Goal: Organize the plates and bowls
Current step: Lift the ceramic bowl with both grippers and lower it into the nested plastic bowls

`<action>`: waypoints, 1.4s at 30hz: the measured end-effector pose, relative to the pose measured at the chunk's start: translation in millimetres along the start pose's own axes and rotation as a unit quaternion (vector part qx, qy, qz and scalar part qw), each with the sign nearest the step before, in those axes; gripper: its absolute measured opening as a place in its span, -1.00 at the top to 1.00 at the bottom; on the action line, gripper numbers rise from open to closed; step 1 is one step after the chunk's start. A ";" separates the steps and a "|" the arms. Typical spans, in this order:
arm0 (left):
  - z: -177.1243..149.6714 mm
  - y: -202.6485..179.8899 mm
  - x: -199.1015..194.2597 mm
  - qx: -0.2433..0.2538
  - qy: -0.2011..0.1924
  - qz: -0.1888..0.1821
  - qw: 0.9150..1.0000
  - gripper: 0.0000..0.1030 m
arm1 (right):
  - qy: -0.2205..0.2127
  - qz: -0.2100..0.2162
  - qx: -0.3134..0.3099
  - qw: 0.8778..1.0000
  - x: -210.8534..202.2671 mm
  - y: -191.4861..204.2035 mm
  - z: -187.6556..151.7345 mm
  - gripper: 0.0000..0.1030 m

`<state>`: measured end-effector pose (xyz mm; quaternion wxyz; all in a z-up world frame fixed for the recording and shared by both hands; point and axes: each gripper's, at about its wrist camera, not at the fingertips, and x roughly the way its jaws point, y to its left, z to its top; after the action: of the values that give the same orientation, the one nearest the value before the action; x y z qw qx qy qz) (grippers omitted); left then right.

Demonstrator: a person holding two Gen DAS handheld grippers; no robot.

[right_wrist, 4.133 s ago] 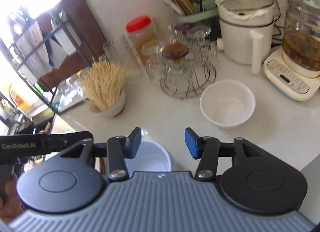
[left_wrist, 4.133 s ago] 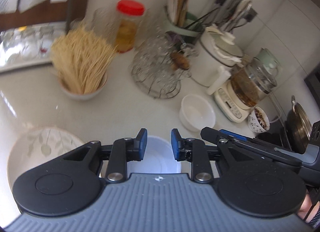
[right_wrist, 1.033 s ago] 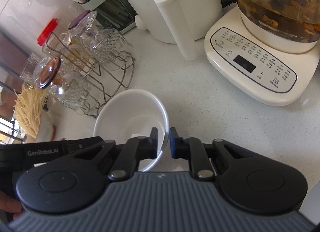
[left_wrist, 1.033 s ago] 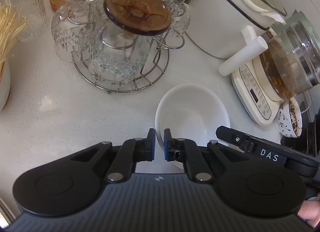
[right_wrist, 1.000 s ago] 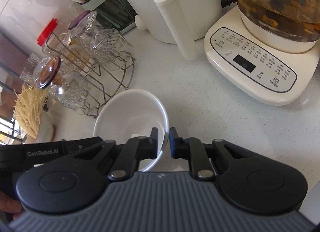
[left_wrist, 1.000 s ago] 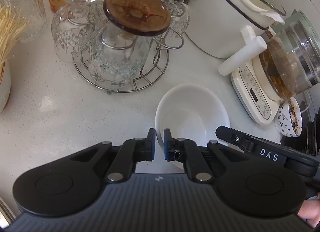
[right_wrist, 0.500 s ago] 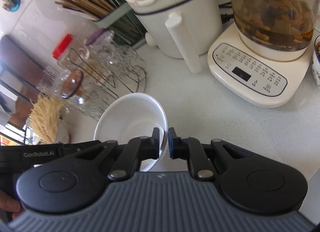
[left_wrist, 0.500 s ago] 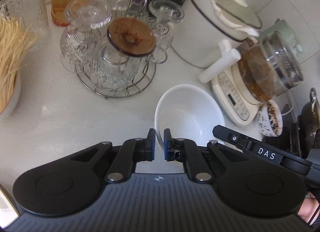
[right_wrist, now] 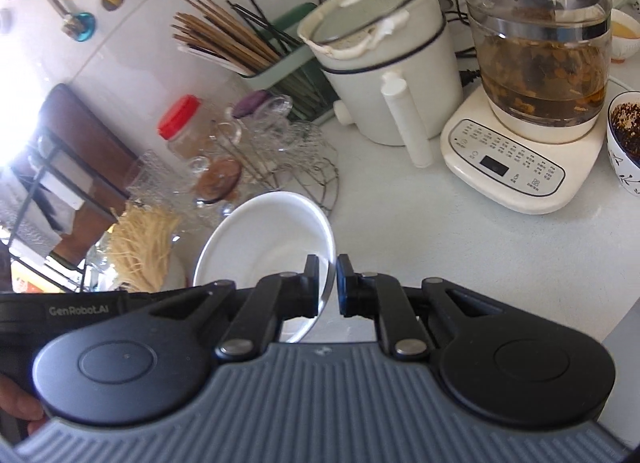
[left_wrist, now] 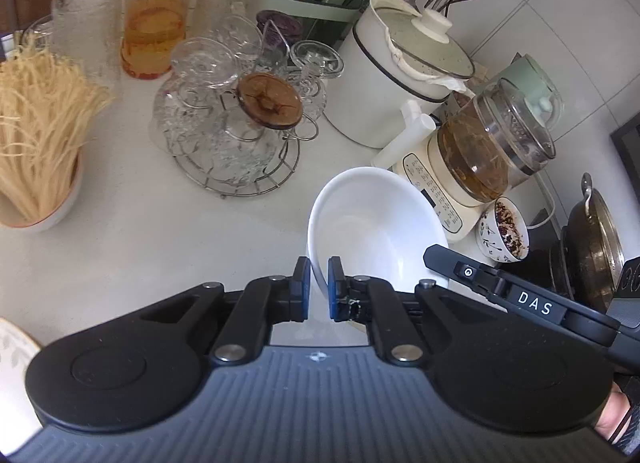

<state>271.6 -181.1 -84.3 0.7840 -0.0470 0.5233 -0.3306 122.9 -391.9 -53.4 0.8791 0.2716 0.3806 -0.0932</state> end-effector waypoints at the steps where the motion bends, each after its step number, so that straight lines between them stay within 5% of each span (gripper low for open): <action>1: -2.1 1.4 -4.6 0.000 -0.002 0.000 1.000 0.80 | -0.002 0.002 -0.002 1.000 -2.6 3.0 -1.7 0.78; 25: -49.8 75.2 -81.4 -0.062 -0.052 0.022 0.996 0.79 | 0.012 0.055 -0.086 0.995 -0.3 85.7 -34.6 0.78; 42: -90.7 113.2 -70.5 -0.120 -0.011 0.044 0.992 0.78 | 0.096 0.042 -0.121 0.987 28.8 107.0 -62.2 0.78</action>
<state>231.0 -28.4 -116.8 0.7921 -0.1207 0.5523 -0.2300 144.1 -267.2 -65.7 0.8682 0.1869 0.4594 0.0173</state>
